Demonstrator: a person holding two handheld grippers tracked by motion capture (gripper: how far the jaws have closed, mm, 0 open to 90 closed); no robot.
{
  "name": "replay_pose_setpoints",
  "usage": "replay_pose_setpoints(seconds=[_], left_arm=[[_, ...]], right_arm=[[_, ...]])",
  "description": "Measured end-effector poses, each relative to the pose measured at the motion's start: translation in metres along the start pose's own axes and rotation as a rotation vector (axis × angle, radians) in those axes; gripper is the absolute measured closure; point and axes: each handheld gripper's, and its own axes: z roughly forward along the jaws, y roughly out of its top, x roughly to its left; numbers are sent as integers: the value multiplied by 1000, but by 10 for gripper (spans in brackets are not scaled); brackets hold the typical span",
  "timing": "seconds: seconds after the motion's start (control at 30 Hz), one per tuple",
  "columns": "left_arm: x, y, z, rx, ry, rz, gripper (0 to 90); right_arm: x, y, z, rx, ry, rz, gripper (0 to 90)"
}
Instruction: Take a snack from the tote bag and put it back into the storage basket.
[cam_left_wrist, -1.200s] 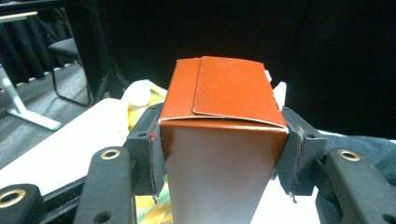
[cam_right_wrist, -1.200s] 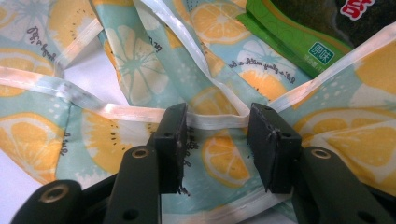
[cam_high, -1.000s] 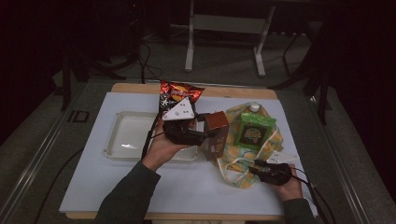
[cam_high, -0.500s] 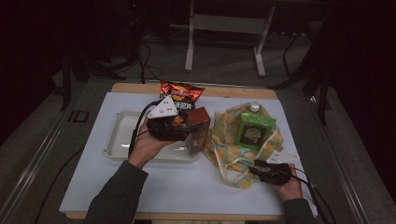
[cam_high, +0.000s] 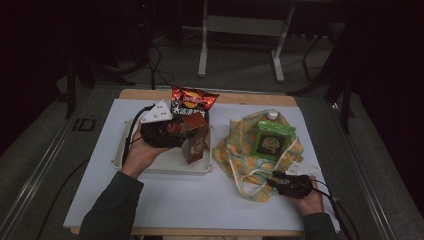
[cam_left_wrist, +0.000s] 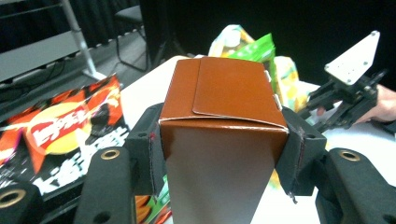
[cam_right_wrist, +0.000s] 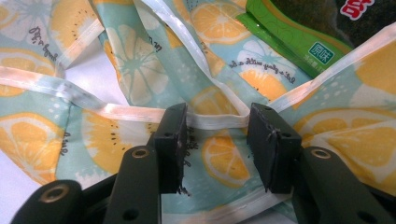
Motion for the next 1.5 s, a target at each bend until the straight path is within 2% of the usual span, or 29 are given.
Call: replay_pose_setpoints(seconds=[0.3,0.43,0.6,0.77,1.17,1.5], left_arm=[[10,-13,-6,60,20,-5,424],[11,-15,1,94,13,-8,422],[9,-19,14,153,1,7,422],[5,-16,21,148,-5,14,418],[-1,-14,41,104,-5,0,410],[-8,-11,64,81,-38,-11,400]], right_arm=[[0,0,0,0,0,0,576],[0,0,0,-1,0,0,576],[0,0,0,0,0,-1,576],[0,0,0,-1,1,0,576],[0,0,0,0,1,-1,576],[0,0,0,0,0,-2,576]])
